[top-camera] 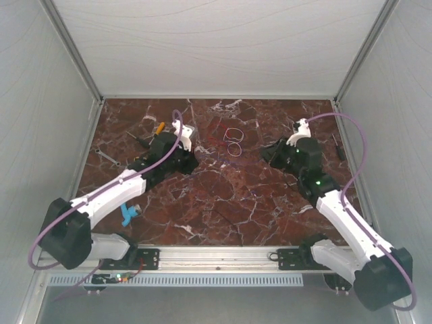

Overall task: Zip-tie the wires
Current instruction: Straighten the cable at the center of the board, then pick up the cable at the center of the board.

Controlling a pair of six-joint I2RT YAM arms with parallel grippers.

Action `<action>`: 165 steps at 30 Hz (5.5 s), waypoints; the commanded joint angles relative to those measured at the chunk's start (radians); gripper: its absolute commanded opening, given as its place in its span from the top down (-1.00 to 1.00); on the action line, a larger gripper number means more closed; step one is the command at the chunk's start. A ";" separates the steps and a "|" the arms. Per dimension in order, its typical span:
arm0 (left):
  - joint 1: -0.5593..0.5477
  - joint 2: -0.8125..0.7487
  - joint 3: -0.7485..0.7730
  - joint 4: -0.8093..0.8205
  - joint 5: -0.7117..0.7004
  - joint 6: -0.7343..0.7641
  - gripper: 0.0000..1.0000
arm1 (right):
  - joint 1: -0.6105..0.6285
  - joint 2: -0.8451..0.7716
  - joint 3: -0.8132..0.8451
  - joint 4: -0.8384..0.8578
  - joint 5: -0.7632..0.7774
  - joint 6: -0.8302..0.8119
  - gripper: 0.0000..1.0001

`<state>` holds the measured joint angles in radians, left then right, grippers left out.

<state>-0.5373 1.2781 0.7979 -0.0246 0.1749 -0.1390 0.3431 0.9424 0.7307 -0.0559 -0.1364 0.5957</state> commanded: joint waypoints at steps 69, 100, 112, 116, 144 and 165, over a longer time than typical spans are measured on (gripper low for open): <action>-0.077 0.392 0.168 -0.169 -0.419 -0.235 1.00 | 0.144 0.530 0.029 0.019 0.279 0.040 1.00; -0.076 0.598 0.296 -0.287 -0.630 -0.258 0.07 | 0.082 0.636 0.084 0.044 0.170 0.033 0.13; -0.068 0.458 0.289 -0.309 -0.603 -0.230 -0.99 | 0.083 0.458 0.064 -0.036 0.272 0.035 -0.67; -0.049 0.391 0.293 -0.286 -0.565 -0.204 -0.99 | 0.083 0.413 0.059 -0.028 0.305 0.014 -0.67; 0.152 0.864 0.780 -0.066 0.272 0.049 -0.09 | 0.062 0.326 -0.036 0.054 0.250 -0.013 -0.63; 0.123 1.054 0.978 -0.143 0.307 0.080 0.16 | 0.038 0.338 -0.045 0.067 0.205 -0.004 -0.61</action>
<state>-0.4084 2.3032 1.7184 -0.1619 0.4492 -0.0780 0.3897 1.2926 0.6956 -0.0315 0.0738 0.5888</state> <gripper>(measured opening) 0.425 0.806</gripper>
